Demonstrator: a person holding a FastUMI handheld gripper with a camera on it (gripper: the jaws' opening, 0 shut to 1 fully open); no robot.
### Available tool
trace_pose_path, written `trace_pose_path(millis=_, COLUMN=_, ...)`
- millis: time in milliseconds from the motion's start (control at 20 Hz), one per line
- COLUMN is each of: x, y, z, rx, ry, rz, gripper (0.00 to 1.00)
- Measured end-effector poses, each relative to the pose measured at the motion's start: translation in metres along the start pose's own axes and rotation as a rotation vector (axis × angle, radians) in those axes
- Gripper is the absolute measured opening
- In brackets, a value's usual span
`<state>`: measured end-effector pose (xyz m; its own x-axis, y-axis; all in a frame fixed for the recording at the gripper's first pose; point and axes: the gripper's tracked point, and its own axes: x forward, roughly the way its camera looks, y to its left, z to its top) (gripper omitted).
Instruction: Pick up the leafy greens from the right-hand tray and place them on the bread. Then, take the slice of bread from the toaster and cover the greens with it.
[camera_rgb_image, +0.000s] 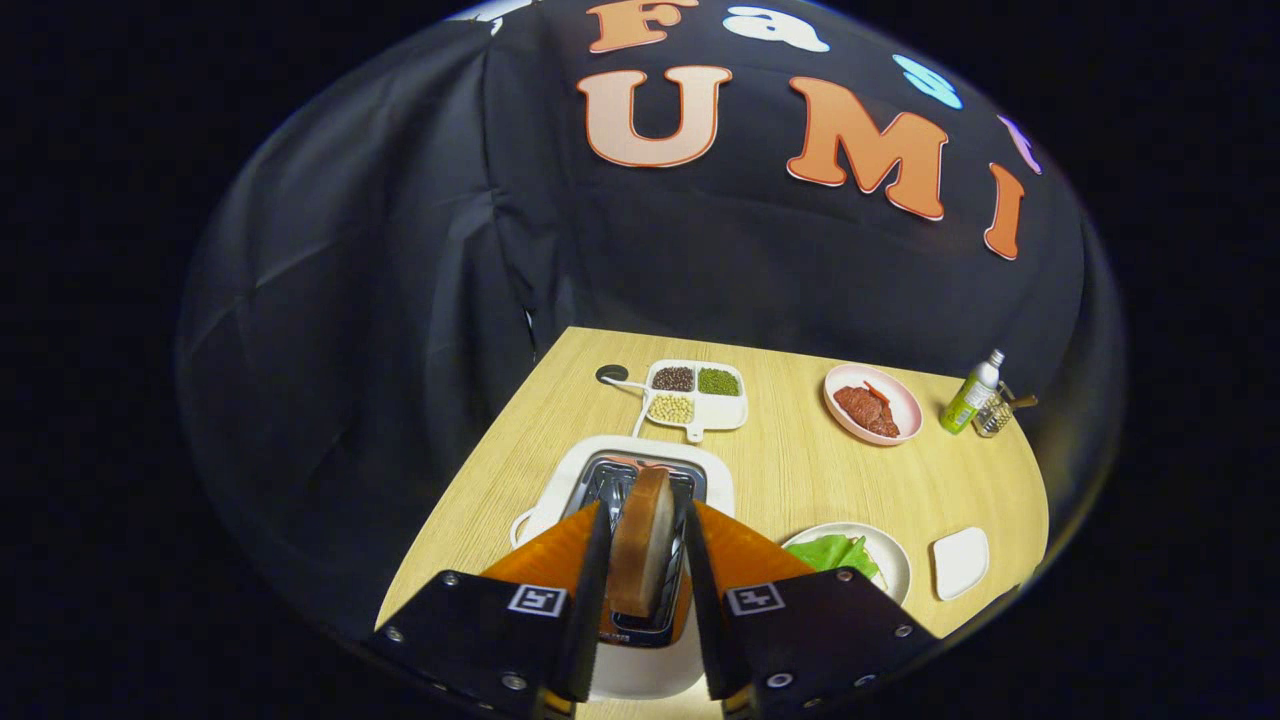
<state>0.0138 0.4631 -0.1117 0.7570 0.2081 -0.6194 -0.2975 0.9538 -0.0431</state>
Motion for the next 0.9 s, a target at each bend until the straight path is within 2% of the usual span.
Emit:
trace_pose_path(millis=50, x=0.001, y=-0.003, z=-0.002, rx=0.008, ry=0.011, rz=-0.014, gripper=0.39)
trace_pose_path(millis=100, x=0.000, y=-0.005, z=-0.002, rx=0.021, ry=0.013, rz=-0.022, gripper=0.25)
trace_pose_path(millis=150, x=0.001, y=-0.004, z=-0.001, rx=0.018, ry=0.012, rz=-0.022, gripper=0.16)
trace_pose_path(millis=300, x=-0.004, y=-0.008, z=0.000, rx=-0.006, ry=-0.004, rz=-0.031, gripper=0.06)
trace_pose_path(millis=600, x=-0.025, y=-0.015, z=0.024, rx=0.077, ry=-0.038, rz=0.021, gripper=0.06)
trace_pose_path(millis=900, x=-0.058, y=-0.060, z=0.068, rx=0.161, ry=-0.122, rz=0.032, gripper=0.06)
